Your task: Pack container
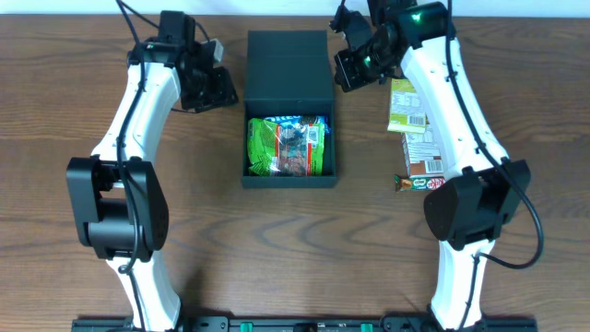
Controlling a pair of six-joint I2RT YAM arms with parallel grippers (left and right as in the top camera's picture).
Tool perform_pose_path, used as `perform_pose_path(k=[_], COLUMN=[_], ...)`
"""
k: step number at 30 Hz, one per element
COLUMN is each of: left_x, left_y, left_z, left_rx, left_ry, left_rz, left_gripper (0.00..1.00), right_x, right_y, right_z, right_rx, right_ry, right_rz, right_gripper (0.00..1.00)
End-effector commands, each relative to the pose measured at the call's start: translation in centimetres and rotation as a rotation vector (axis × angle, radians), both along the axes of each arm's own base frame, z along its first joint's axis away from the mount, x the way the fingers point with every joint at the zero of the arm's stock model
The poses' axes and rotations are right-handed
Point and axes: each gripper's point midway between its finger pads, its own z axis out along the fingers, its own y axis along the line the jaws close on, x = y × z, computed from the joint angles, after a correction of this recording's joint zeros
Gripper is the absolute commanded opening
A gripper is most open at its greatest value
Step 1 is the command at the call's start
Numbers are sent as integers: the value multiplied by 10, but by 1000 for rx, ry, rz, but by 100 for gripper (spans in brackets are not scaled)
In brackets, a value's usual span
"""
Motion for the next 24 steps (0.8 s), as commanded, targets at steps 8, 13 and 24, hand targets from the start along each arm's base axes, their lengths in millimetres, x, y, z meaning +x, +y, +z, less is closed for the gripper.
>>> perform_pose_path(k=[8, 13, 24], left_x=[12, 13, 11], left_y=[-11, -11, -15], left_z=[-20, -36, -40], left_rx=[184, 226, 355], left_ry=[-57, -34, -52], left_rz=[-50, -37, -39], left_gripper=[30, 28, 31], right_x=[0, -1, 0], right_y=[2, 2, 0], right_z=[-5, -6, -6], right_rx=[-8, -9, -14], right_ry=[15, 20, 12], right_rz=[-17, -16, -2], right_gripper=[1, 1, 1])
